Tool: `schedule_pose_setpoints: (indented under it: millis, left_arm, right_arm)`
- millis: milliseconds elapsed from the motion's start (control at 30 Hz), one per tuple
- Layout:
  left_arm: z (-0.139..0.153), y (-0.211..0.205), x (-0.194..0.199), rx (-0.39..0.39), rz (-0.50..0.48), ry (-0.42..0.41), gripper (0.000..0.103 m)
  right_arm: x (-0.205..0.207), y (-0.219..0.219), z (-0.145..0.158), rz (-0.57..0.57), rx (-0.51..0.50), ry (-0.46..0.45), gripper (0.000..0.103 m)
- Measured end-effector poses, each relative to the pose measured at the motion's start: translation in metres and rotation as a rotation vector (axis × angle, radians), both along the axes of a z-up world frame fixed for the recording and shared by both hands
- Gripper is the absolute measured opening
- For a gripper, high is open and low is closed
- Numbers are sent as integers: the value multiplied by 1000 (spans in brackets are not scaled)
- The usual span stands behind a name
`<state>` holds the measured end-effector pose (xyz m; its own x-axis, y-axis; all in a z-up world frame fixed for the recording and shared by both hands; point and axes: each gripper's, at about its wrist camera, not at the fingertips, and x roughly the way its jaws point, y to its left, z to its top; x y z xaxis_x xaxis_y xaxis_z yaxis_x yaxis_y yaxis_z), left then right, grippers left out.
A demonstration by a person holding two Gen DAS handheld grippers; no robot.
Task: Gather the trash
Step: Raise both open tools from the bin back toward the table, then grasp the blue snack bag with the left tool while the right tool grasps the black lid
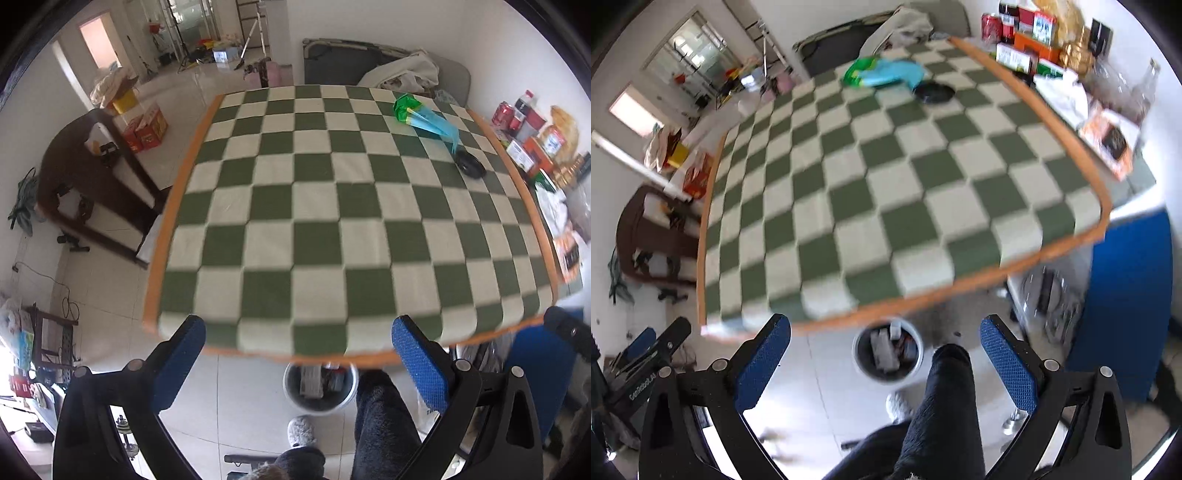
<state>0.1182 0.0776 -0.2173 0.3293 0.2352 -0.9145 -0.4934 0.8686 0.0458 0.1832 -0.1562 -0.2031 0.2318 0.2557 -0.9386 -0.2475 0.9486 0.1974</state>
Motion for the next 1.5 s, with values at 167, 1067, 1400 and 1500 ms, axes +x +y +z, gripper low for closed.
schedule_pose_setpoints:
  millis: [167, 1067, 1400, 1500]
  left_arm:
    - [-6, 12, 95, -22, 38, 38, 103]
    - [-139, 26, 492, -434, 128, 81, 22]
    - [-104, 55, 428, -209, 84, 73, 2]
    - [-95, 58, 418, -169, 92, 61, 1]
  right_arm:
    - [126, 2, -16, -41, 0, 10, 103]
    - [498, 17, -167, -129, -23, 106, 103]
    - [474, 81, -193, 61, -62, 178, 103]
    - [467, 100, -201, 119, -115, 186, 103]
